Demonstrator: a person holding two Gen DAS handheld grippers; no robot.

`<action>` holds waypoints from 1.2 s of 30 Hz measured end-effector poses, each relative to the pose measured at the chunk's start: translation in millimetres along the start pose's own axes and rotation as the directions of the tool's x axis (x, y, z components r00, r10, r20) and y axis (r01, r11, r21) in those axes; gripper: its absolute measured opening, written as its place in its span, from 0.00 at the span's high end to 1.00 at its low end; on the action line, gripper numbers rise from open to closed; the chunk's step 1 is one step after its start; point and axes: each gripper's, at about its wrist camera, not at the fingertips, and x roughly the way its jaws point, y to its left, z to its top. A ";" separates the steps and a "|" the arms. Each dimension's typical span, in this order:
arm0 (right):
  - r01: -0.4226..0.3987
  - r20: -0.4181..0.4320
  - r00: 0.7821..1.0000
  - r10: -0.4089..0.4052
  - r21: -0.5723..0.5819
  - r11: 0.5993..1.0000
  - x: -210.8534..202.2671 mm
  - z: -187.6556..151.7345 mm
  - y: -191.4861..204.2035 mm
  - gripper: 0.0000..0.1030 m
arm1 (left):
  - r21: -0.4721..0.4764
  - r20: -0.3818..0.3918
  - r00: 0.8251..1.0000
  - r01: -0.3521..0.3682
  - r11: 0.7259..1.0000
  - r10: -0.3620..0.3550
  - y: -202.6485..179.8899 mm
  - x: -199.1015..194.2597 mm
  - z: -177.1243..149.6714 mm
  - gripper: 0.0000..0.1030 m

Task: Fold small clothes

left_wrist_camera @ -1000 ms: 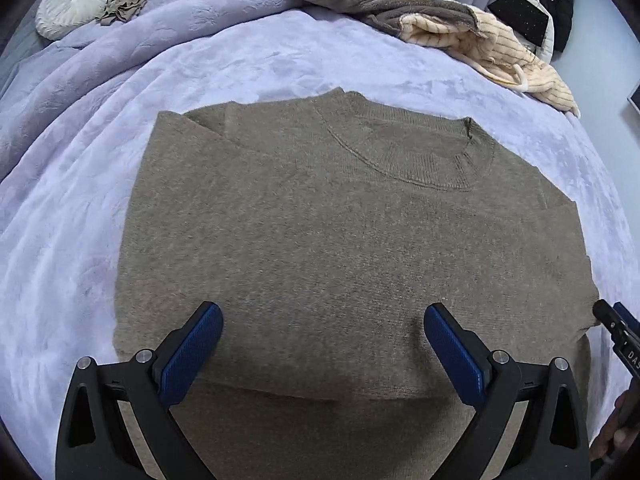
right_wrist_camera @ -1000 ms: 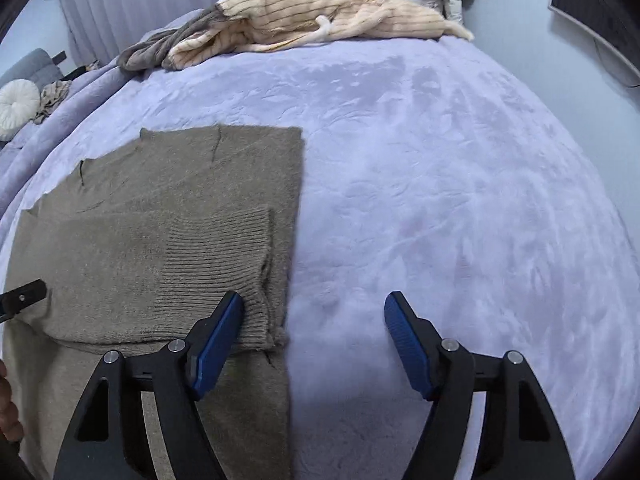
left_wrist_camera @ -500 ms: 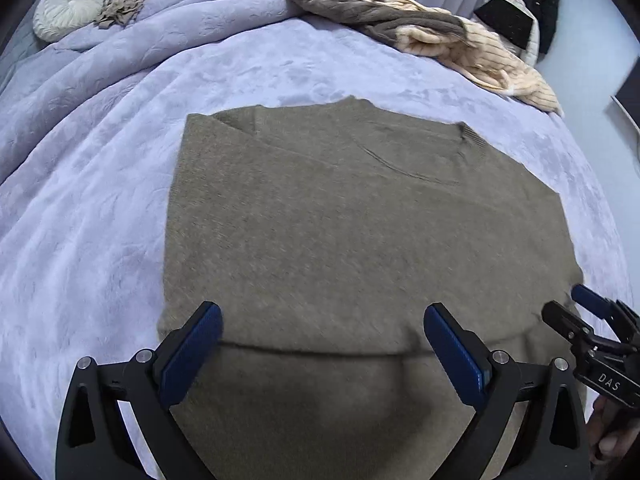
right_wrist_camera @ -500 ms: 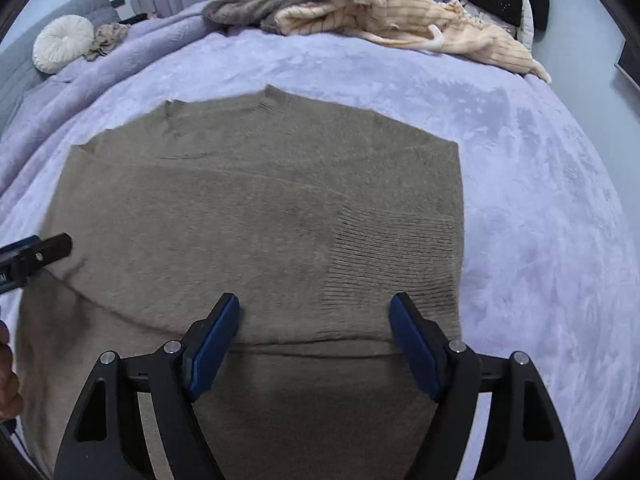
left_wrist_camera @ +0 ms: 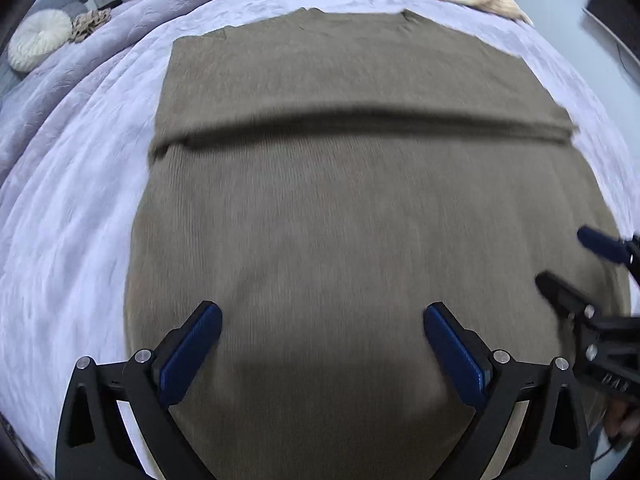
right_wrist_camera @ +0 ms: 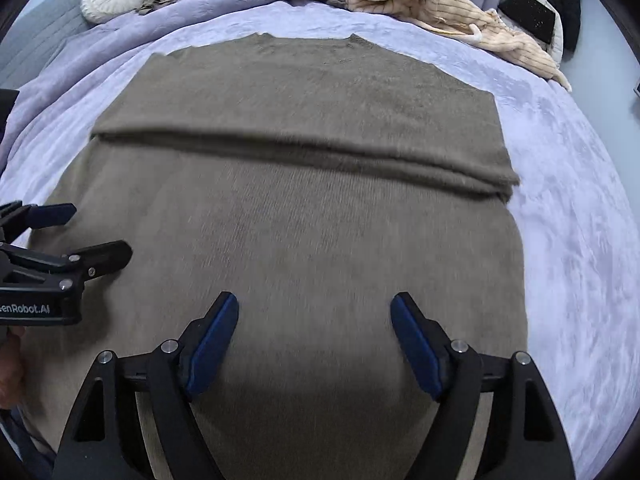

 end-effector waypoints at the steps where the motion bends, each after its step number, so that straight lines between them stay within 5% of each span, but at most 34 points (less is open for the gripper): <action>1: -0.011 0.004 1.000 0.011 -0.001 1.000 -5.5 -12.9 -1.2 0.21 | 0.000 -0.003 1.000 0.005 1.000 -0.005 0.3 -3.8 -9.9 0.01; 9: 0.015 0.057 0.998 -0.007 -0.131 0.991 -50.8 -97.0 2.1 0.19 | 0.062 0.013 1.000 -0.011 0.998 0.010 7.3 -39.3 -85.8 0.01; 17: -0.065 0.089 0.993 0.075 -0.115 0.991 -70.0 -64.8 21.7 0.19 | 0.080 0.076 0.993 0.086 0.993 -0.092 -23.2 -53.1 -62.9 0.01; 20: -0.057 0.022 0.998 0.062 -0.174 0.983 -43.6 -58.3 41.6 0.19 | 0.109 0.017 1.000 -0.015 0.994 0.013 -38.7 -22.5 -61.5 0.01; 29: -0.054 0.091 0.993 0.077 -0.236 0.970 -63.4 -121.2 25.3 0.18 | 0.140 0.030 0.999 -0.030 0.990 0.026 -28.2 -47.3 -123.0 0.01; 33: -0.036 0.076 0.996 0.056 -0.238 0.971 -81.3 -136.6 15.2 0.18 | 0.052 0.089 0.996 -0.014 0.999 0.010 0.2 -80.8 -143.0 0.01; 36: -0.037 0.103 0.993 0.051 -0.132 0.991 -95.4 -143.4 -7.8 0.18 | -0.089 0.080 0.996 0.040 0.995 -0.033 39.2 -82.2 -154.2 0.01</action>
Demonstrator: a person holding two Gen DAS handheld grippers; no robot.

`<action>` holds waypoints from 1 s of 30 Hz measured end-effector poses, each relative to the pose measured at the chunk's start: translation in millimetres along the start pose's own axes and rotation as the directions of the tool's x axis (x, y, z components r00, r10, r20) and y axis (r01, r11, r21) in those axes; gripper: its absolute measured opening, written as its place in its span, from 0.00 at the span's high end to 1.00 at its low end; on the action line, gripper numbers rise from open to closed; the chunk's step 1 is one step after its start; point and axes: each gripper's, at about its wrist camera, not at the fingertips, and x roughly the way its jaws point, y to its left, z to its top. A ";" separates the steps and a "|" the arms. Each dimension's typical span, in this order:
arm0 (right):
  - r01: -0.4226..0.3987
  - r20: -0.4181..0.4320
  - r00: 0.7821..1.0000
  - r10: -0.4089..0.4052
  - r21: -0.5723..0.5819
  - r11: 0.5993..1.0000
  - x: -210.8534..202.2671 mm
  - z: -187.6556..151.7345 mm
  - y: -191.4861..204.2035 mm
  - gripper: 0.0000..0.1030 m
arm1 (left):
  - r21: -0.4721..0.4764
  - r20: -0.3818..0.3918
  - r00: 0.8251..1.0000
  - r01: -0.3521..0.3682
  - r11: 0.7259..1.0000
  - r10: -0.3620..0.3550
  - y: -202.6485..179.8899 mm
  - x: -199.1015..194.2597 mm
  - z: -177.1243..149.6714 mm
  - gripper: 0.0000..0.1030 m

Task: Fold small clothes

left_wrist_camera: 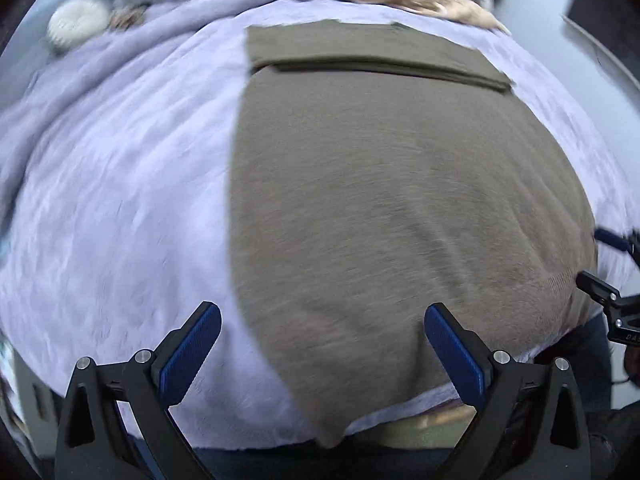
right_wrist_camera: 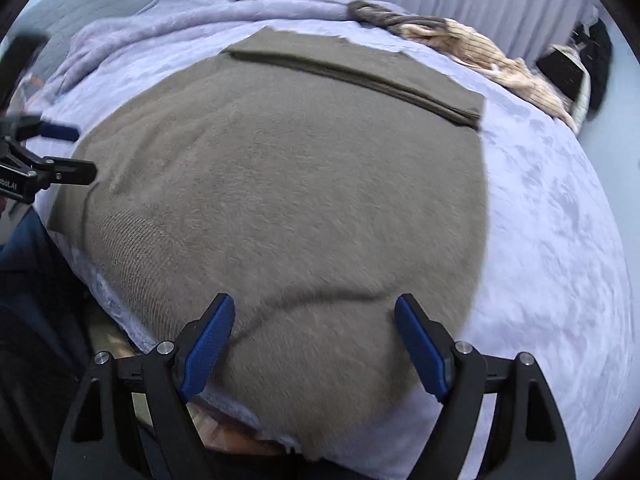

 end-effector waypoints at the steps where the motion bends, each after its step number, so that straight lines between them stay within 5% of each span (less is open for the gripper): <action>1: 0.001 -0.001 1.000 -0.001 0.039 0.999 -0.9 -3.3 -6.8 0.18 | -0.061 -0.025 0.998 0.048 0.997 -0.049 15.0 4.8 -3.6 0.01; 5: -0.060 -0.053 0.996 0.071 0.198 0.978 11.2 -19.9 -43.2 0.18 | -0.229 -0.082 0.974 0.187 0.955 -0.211 42.3 23.1 -7.4 0.01; 10: -0.155 -0.016 0.986 0.166 0.275 0.949 21.2 -26.0 -49.7 0.17 | -0.194 -0.082 0.955 0.265 0.945 -0.285 22.5 27.0 1.2 0.01; 14: -0.255 0.028 0.966 0.256 0.253 0.933 23.9 -22.6 -36.2 0.17 | -0.142 -0.085 0.958 0.261 0.955 -0.274 -3.9 29.8 5.0 0.01; 24: -0.305 0.069 0.952 0.299 0.314 0.899 31.1 -23.4 -41.8 0.22 | -0.156 -0.030 0.957 0.280 0.947 -0.287 3.7 31.0 3.0 0.03; 25: -0.303 0.068 0.953 0.296 0.300 0.905 29.7 -23.3 -41.1 0.28 | -0.154 -0.022 0.960 0.272 0.950 -0.279 4.2 29.7 2.8 0.07; 26: -0.289 0.061 0.957 0.284 0.274 0.917 28.7 -21.0 -37.8 0.46 | -0.143 -0.016 0.968 0.247 0.958 -0.252 4.6 27.8 1.9 0.19; 28: -0.287 0.048 0.957 0.284 0.262 0.922 28.9 -18.0 -36.3 0.66 | -0.126 -0.007 0.976 0.215 0.969 -0.217 8.1 24.7 -1.7 0.33; 30: -0.314 0.061 0.949 0.309 0.279 0.908 27.1 -21.2 -39.8 0.69 | -0.146 0.002 0.970 0.243 0.959 -0.245 18.7 22.6 -6.3 0.37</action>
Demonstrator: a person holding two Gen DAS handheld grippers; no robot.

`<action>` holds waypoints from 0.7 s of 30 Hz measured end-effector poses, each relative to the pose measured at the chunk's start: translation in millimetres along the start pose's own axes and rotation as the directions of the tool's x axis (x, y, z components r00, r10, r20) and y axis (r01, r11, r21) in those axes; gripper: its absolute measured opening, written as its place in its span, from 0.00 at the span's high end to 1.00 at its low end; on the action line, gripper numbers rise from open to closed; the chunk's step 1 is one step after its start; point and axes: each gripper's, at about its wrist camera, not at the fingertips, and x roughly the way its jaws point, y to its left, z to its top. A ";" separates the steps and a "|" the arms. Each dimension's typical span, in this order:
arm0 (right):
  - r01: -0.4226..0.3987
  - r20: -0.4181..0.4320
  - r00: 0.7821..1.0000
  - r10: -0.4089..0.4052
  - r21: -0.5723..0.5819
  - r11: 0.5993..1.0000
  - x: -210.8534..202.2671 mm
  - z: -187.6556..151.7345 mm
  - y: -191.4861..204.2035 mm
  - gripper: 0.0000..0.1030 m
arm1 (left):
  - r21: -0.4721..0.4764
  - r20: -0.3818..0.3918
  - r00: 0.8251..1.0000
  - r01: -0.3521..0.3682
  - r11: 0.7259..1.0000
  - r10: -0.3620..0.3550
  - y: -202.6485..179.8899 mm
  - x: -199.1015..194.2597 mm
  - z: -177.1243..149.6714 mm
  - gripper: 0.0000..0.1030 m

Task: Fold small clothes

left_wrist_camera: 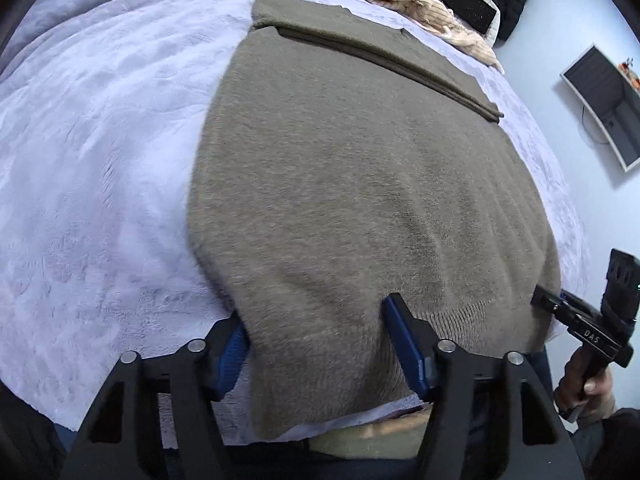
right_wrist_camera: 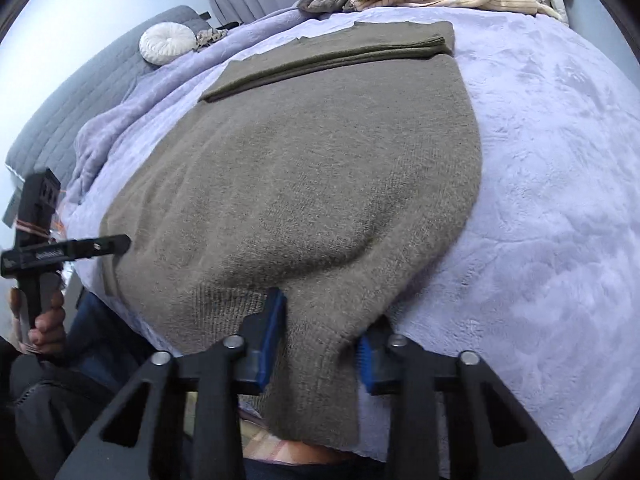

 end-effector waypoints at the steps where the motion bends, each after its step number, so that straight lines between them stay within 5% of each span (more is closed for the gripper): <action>1: -0.013 -0.007 1.000 0.013 0.016 1.000 0.4 -1.8 -2.5 0.68 | -0.014 -0.003 1.000 0.017 1.000 -0.017 4.6 -0.3 -0.3 0.37; 4: -0.117 -0.002 0.993 0.117 0.076 0.990 4.0 -7.1 -8.6 0.35 | -0.021 -0.002 1.000 0.024 0.999 -0.024 6.7 1.0 1.4 0.37; 7: -0.043 -0.013 0.999 0.043 0.027 0.999 11.6 -7.0 5.6 0.35 | 0.012 0.012 1.000 -0.024 1.000 0.024 -3.8 1.3 3.0 0.46; 9: -0.012 -0.012 1.000 0.012 -0.004 1.000 8.7 -5.1 11.8 0.50 | 0.012 0.025 0.999 -0.035 0.999 0.035 -5.4 -4.0 3.9 0.73; 11: -0.031 -0.012 0.999 0.031 0.016 0.999 2.1 -1.9 6.4 0.80 | -0.020 0.026 1.000 0.017 1.000 -0.016 -0.2 -11.0 5.5 0.86; 21: -0.145 0.103 0.985 0.137 0.077 0.986 -38.4 12.6 -4.9 0.89 | -0.008 0.100 0.994 0.051 0.999 -0.050 -7.5 -37.7 18.2 0.86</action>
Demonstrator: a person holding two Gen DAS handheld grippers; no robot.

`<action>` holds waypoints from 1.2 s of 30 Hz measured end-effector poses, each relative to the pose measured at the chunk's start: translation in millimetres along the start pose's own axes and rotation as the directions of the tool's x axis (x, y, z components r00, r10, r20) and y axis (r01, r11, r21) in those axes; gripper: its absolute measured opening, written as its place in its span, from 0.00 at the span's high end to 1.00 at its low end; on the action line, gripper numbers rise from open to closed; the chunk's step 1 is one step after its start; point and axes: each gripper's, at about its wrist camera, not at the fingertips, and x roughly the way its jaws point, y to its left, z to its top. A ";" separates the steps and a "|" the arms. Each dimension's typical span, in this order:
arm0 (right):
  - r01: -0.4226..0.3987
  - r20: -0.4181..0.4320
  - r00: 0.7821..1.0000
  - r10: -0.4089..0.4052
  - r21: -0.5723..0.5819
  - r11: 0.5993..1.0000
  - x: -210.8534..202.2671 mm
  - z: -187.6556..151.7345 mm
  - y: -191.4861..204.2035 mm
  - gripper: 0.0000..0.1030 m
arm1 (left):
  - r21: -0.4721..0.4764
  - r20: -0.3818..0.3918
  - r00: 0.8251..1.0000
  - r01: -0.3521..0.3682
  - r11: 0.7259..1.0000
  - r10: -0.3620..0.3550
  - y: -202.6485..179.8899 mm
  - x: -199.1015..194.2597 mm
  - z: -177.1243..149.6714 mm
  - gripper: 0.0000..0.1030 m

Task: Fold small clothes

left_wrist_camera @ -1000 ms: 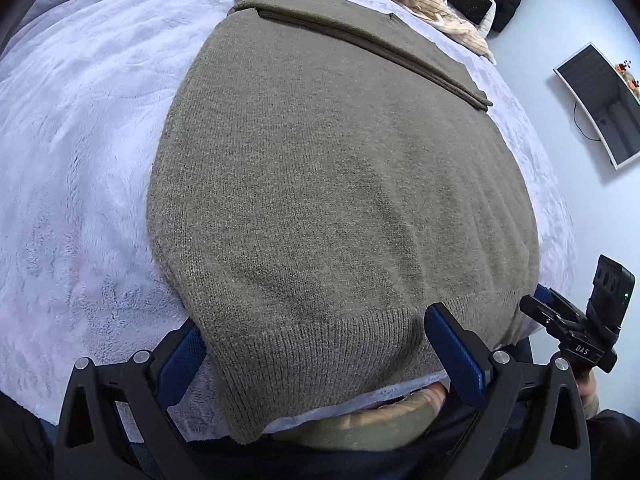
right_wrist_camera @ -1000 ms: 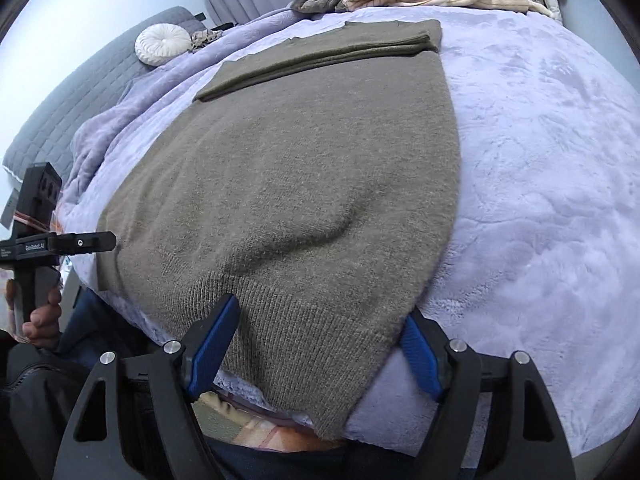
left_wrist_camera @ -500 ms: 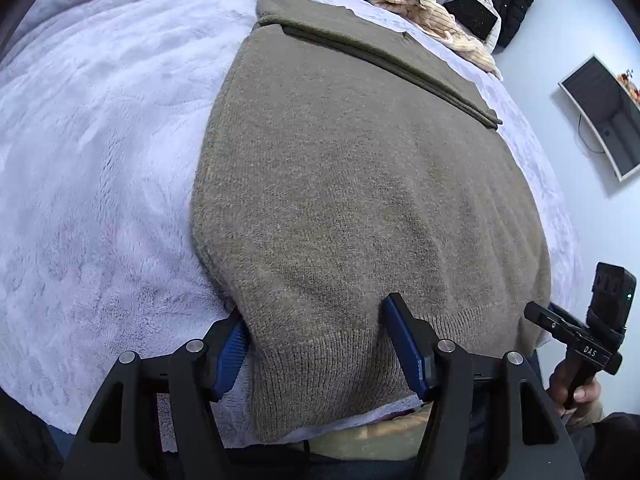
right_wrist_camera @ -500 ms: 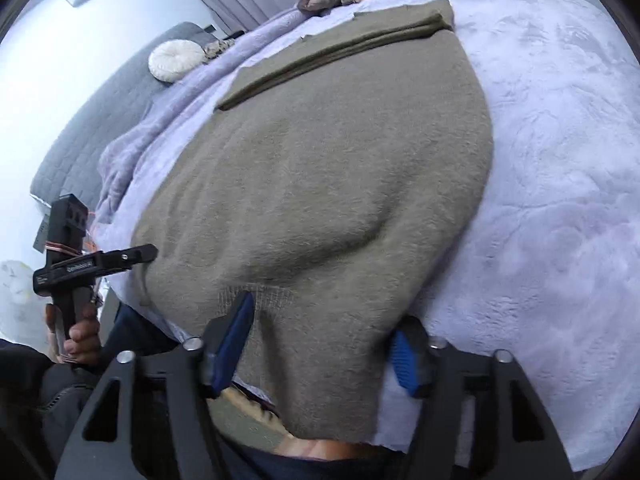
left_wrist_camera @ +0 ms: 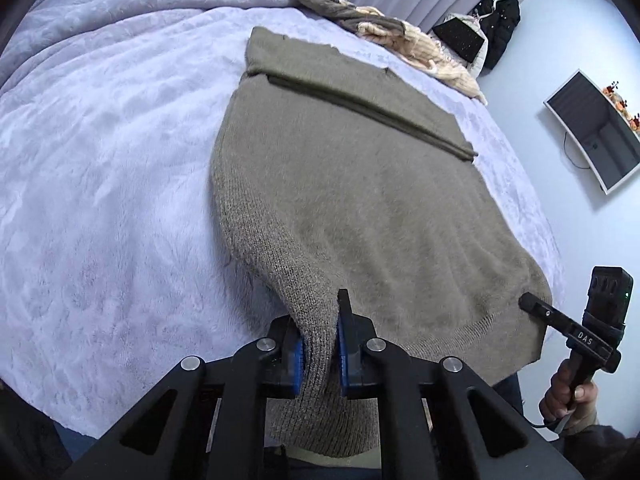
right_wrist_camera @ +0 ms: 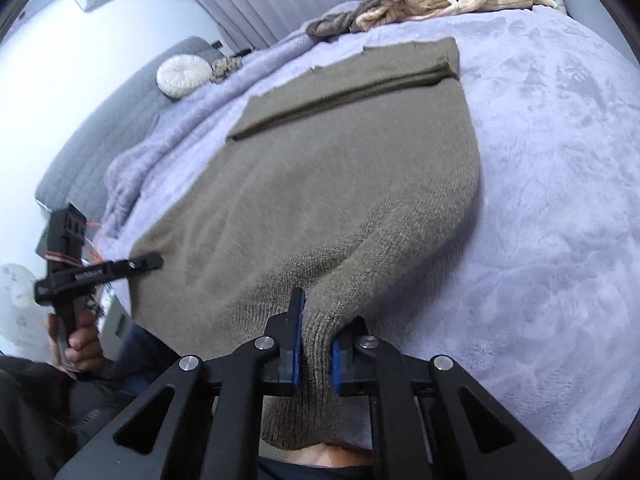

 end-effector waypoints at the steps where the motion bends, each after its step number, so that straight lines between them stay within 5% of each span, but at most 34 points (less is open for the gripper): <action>1: -0.013 0.018 1.000 0.012 0.014 1.000 -4.5 3.6 -1.0 0.89 | -0.002 0.007 1.000 0.004 1.000 -0.004 -2.2 -0.6 3.7 0.86; 19: -0.032 0.187 0.982 0.011 0.110 0.993 -28.1 63.9 -3.6 0.89 | -0.052 0.157 0.987 0.031 0.998 -0.022 -18.9 -22.2 53.1 0.86; 36: 0.054 0.198 0.977 -0.074 0.106 0.993 -6.4 121.0 2.1 0.89 | -0.069 0.151 0.986 -0.064 0.996 0.074 -24.5 2.4 107.0 0.86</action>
